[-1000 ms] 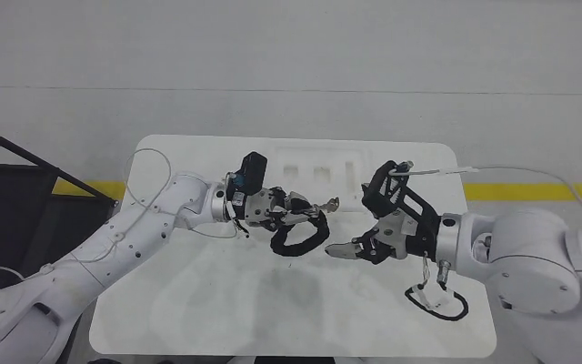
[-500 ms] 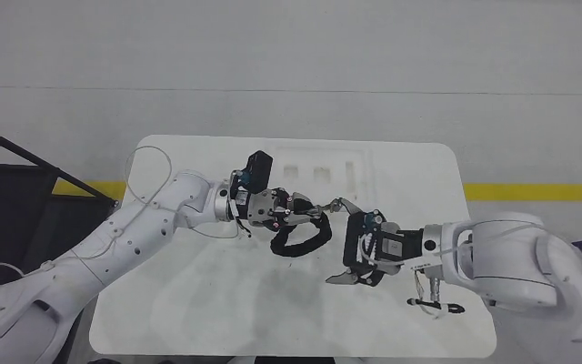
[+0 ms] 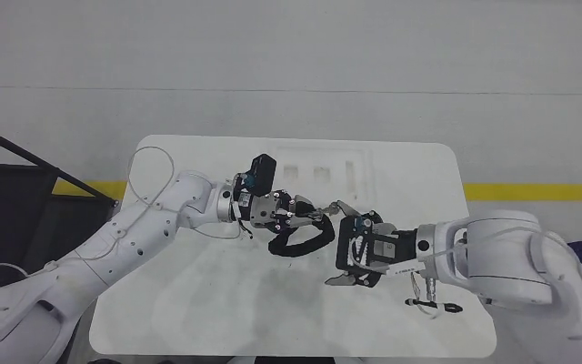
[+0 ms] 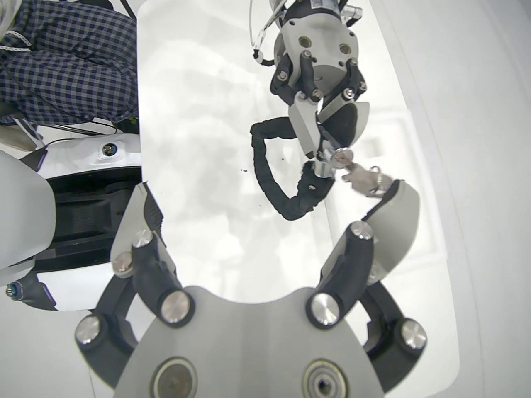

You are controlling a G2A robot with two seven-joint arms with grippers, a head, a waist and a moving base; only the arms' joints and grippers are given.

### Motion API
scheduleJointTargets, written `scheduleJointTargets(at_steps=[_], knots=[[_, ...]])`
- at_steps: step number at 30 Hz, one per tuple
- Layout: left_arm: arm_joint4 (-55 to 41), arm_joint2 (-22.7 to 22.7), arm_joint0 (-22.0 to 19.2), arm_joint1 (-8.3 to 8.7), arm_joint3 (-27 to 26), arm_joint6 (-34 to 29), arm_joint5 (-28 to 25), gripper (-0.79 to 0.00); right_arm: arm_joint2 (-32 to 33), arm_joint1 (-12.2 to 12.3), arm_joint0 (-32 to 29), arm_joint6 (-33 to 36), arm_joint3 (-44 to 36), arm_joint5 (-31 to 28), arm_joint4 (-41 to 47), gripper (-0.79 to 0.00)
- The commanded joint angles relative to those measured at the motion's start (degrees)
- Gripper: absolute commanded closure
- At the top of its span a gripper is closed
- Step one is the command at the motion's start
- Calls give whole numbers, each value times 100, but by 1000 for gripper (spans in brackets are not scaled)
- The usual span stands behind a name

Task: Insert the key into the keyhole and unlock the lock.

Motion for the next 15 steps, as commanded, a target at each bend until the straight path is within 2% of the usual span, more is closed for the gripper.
scheduleJointTargets(at_steps=[1,8,9,11,12,13,15], knots=[[75,35,-6,17,-26,11,0,0,75,14,64,-44,-14,-210,-204,-785],[72,273,-149,124,-159,98,0,0,24,33,78,-303,32,-735,-869,-785],[67,324,-174,138,-191,114,0,0,3,33,78,-346,30,-772,-1005,-760],[47,436,-221,163,-247,154,0,0,-54,31,67,-397,-5,-795,-1298,-656],[40,491,-248,174,-263,173,0,0,-69,29,66,-441,-29,-784,-1444,-493],[32,548,-275,184,-282,194,0,0,-83,27,60,-487,-56,-772,-1599,-366],[20,656,-336,201,-293,237,0,0,-122,27,37,-555,-86,-799,-1841,-345]])
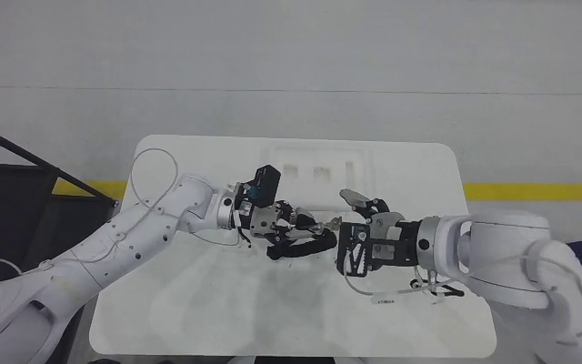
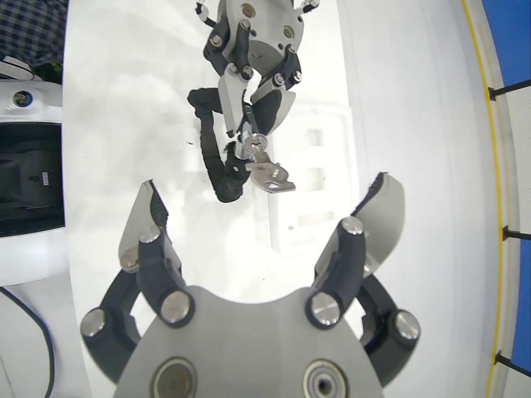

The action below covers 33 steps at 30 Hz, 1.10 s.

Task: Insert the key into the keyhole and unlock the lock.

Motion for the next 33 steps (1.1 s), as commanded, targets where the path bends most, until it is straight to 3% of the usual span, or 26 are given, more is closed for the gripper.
scheduleJointTargets(at_steps=[1,7,16,20,25,33], knots=[[-14,105,-61,15,-4,48,0,0,-30,1,-16,-51,-18,-34,-210,-357],[-27,319,-212,45,10,204,0,0,-84,8,-29,-212,-64,-161,-424,-388],[-32,319,-160,41,-39,208,0,0,-178,13,40,-252,-130,-216,-400,-345],[-45,319,-136,34,-69,191,0,0,-186,19,67,-240,-134,-192,-363,-243],[-58,319,-116,19,-120,180,0,0,-162,27,63,-231,-147,-51,-251,0],[-42,319,-83,-3,-101,177,0,0,-120,46,15,-60,30,377,602,0]])
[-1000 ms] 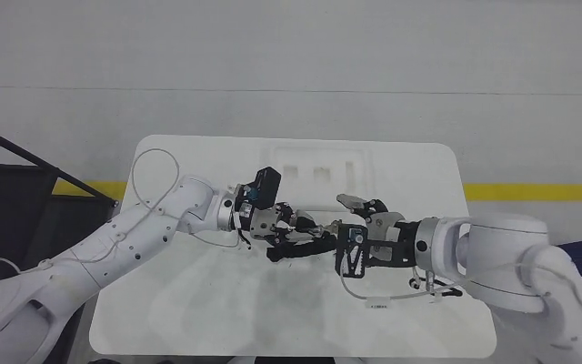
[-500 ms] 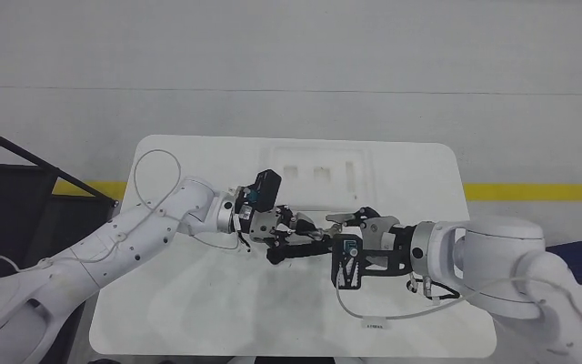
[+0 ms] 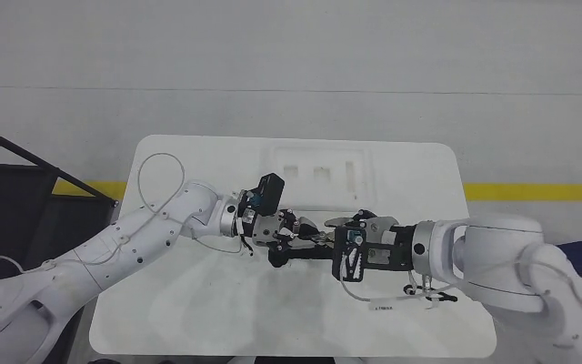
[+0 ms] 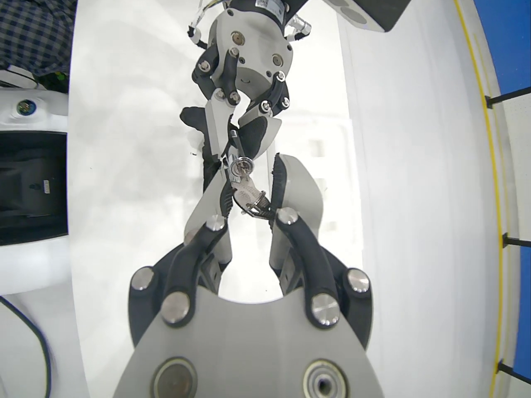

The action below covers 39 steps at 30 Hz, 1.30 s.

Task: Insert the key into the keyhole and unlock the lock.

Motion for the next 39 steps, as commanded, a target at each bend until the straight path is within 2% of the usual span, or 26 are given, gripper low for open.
scheduleJointTargets(at_steps=[1,9,18,19,20,21,27,31,39], knots=[[14,0,6,-7,6,-3,0,0,22,6,-3,93,28,163,241,0],[75,0,26,-40,18,18,0,0,132,14,-32,367,123,1048,985,0],[177,0,9,-66,48,96,0,0,181,17,-27,624,174,1624,1486,0],[193,0,5,-67,54,108,0,0,186,17,-33,635,181,1656,1515,-68],[215,0,1,-69,63,115,0,0,195,18,-49,628,196,1705,1562,-302],[252,0,-6,-70,72,111,0,0,218,20,-59,616,195,1743,1584,-785],[683,0,2,-89,232,-62,0,0,547,60,-222,442,148,1814,1651,-785],[952,0,184,-145,376,-155,0,0,879,105,-443,309,91,1840,1657,-785],[1381,-1,682,-402,730,-560,2,0,1507,185,-898,134,-83,1816,1585,-785]])
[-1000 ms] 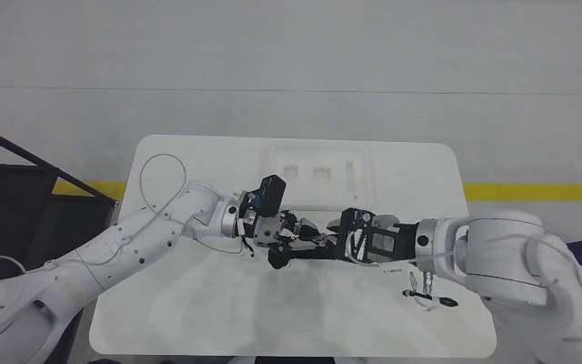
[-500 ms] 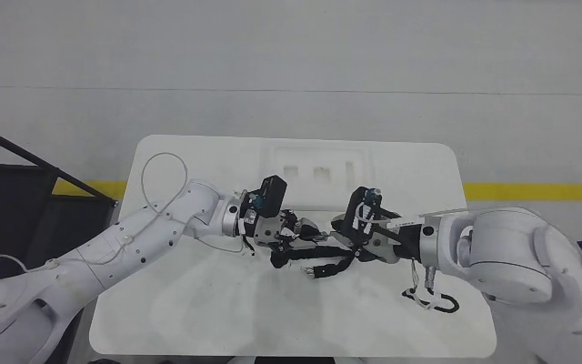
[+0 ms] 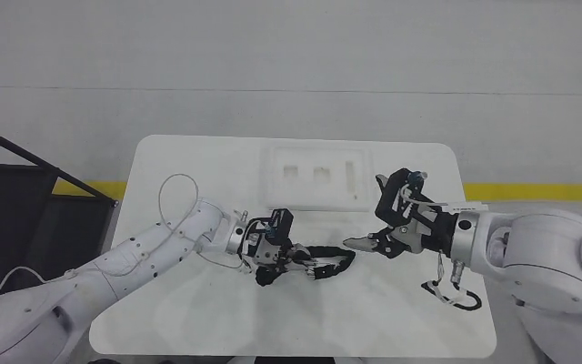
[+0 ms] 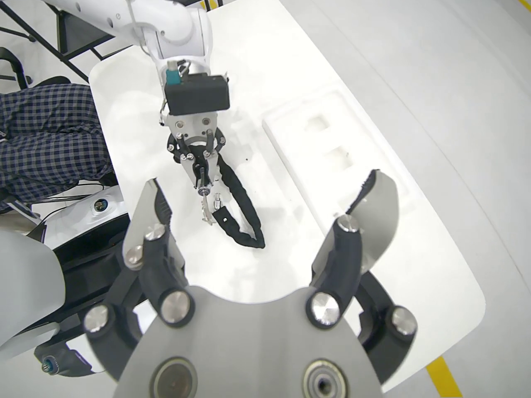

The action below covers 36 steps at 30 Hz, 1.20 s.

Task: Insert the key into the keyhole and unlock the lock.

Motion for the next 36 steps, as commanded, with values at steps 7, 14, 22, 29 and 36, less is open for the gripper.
scheduleJointTargets(at_steps=[7,14,22,29,36], knots=[[251,-9,226,-333,375,-132,0,-785,287,37,-342,-147,-76,-73,7,-785],[219,-139,15,-487,574,34,0,-785,299,33,-521,-443,29,-123,-1,-785],[-33,-375,-612,-384,694,809,0,-785,255,-15,-657,-1403,383,-508,29,-785],[-117,-348,-1248,-203,1022,1236,0,-785,163,-68,-530,-2263,1053,-1276,-206,-785],[-418,-17,-1931,-84,1341,1728,0,-785,-94,-132,-95,-2708,1862,-2001,-372,-785]])
